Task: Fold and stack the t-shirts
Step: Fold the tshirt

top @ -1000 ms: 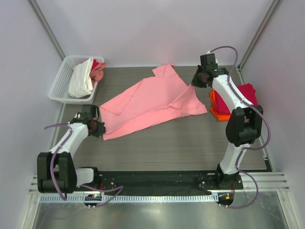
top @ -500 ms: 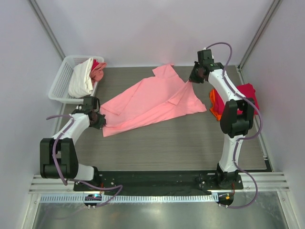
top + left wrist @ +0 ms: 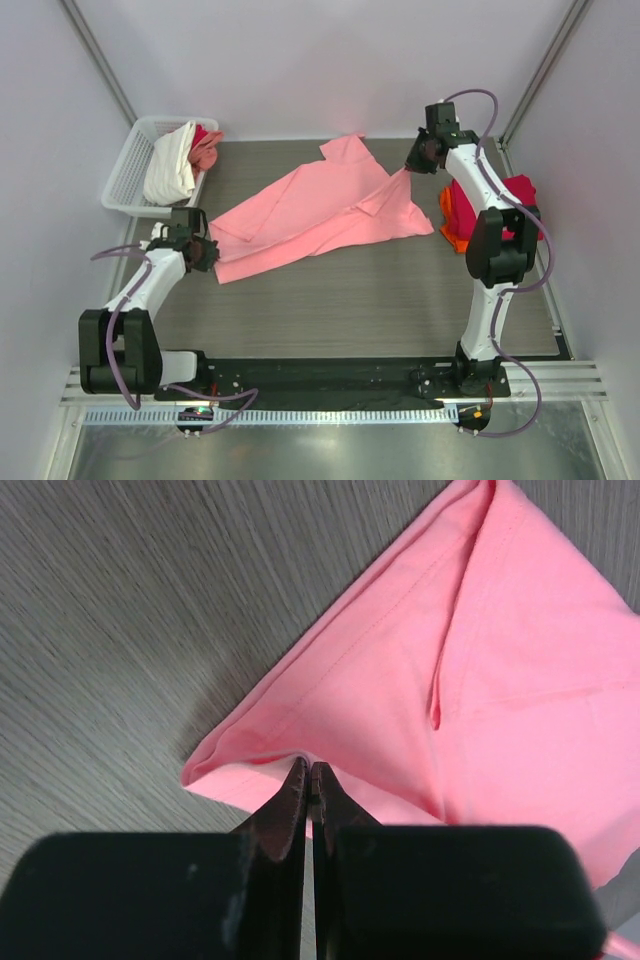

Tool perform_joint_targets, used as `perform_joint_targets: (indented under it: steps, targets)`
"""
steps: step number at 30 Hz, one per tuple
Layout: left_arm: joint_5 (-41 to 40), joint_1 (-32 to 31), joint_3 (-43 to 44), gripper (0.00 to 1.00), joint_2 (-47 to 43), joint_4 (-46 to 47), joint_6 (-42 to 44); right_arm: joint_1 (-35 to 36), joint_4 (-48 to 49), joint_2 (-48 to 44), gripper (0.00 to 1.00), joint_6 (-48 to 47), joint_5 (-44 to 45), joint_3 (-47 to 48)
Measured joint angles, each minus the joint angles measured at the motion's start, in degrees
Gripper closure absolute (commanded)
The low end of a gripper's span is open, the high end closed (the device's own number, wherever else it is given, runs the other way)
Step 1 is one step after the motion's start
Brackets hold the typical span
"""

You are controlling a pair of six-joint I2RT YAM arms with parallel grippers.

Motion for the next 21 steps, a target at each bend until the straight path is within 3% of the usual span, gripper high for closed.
perform_joint_targets:
  steps: [21]
  targets:
    - [-1.7, 2.7, 8.5, 1.00, 9.8, -0.5, 0.6, 0.1, -0.3, 5.5, 0.99, 0.3, -3.7, 4.2]
